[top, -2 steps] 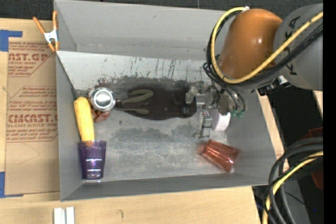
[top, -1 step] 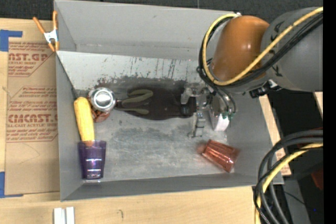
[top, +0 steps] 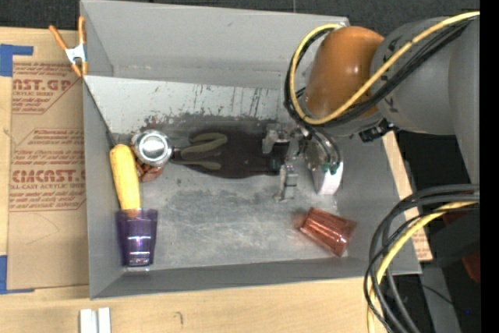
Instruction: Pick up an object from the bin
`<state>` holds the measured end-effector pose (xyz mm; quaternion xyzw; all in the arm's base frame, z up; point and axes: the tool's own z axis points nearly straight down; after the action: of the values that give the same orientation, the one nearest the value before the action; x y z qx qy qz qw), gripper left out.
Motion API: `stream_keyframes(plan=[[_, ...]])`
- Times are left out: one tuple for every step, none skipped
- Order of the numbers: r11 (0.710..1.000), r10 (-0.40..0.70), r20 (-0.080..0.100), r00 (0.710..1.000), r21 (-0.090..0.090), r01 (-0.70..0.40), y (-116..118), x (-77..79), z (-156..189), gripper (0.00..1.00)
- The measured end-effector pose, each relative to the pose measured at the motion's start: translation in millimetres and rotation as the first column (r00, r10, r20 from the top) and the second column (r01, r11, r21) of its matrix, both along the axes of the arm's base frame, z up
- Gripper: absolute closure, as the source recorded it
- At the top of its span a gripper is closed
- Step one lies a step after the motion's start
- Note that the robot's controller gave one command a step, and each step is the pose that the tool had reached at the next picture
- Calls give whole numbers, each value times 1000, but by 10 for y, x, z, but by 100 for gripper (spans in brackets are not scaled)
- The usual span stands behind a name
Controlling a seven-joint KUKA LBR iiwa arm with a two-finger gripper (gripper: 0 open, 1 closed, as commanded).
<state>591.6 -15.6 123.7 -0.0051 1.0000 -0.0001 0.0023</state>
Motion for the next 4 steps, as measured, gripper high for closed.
stream_keyframes(plan=[[1000,4,-1,1000,0,-4,-20,52,-77,0],[1000,16,-2,1000,0,-16,32,-138,-196,0],[995,98,-2,995,1,-98,45,-135,-323,0],[979,-206,-4,979,2,206,154,-99,-341,0]])
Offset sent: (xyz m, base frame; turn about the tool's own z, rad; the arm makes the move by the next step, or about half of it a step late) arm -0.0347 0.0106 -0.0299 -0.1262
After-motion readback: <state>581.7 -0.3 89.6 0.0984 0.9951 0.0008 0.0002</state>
